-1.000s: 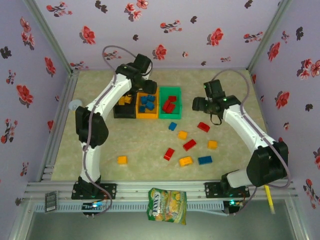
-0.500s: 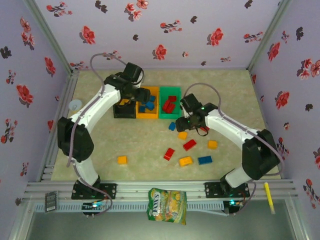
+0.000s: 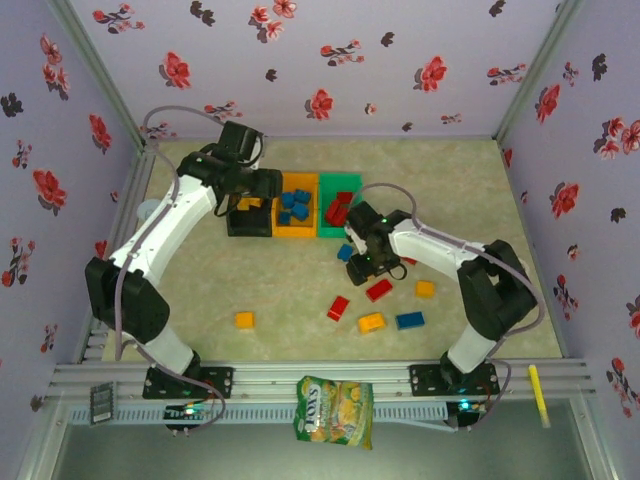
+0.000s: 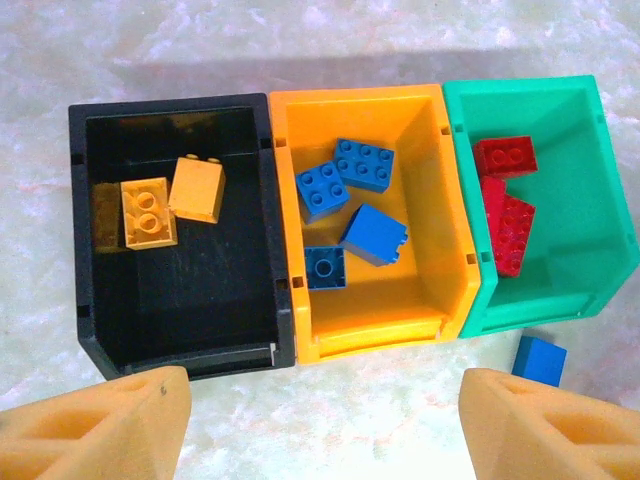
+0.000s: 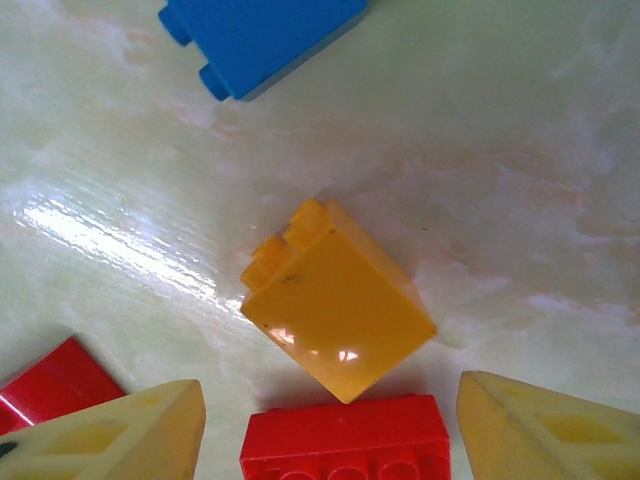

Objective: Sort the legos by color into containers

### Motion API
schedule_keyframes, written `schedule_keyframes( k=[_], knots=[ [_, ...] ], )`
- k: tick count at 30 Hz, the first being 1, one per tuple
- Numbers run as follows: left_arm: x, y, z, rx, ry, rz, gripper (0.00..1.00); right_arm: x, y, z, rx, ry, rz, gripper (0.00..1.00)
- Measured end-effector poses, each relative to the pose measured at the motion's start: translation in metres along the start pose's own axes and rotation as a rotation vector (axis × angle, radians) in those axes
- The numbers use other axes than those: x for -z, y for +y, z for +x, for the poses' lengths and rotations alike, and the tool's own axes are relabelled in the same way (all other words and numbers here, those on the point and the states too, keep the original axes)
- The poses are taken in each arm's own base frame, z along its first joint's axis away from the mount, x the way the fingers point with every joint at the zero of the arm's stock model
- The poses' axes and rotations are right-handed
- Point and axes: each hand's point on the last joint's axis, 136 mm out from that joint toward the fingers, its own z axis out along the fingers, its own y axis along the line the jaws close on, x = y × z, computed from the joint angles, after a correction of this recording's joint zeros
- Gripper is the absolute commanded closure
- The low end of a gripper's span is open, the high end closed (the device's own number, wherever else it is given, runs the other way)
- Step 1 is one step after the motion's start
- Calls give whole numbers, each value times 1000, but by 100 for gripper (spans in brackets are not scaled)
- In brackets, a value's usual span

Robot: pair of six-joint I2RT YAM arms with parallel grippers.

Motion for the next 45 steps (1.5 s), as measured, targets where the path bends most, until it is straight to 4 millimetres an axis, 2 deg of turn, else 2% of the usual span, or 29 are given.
schedule_keyframes(
  k=[9, 23, 34, 45],
  knots=[
    [0, 7, 9, 4, 22, -19, 27, -11, -4, -10, 72, 25, 59, 32],
    [10, 15, 7, 13, 1, -38, 28, -22, -16, -21, 115, 44, 139, 34],
    [10, 17, 6, 16, 2, -42, 27, -21, -14, -31, 125, 20, 137, 43],
    [8, 19, 8, 19, 7, -46, 28, -25, -15, -30, 129, 30, 138, 52]
  ],
)
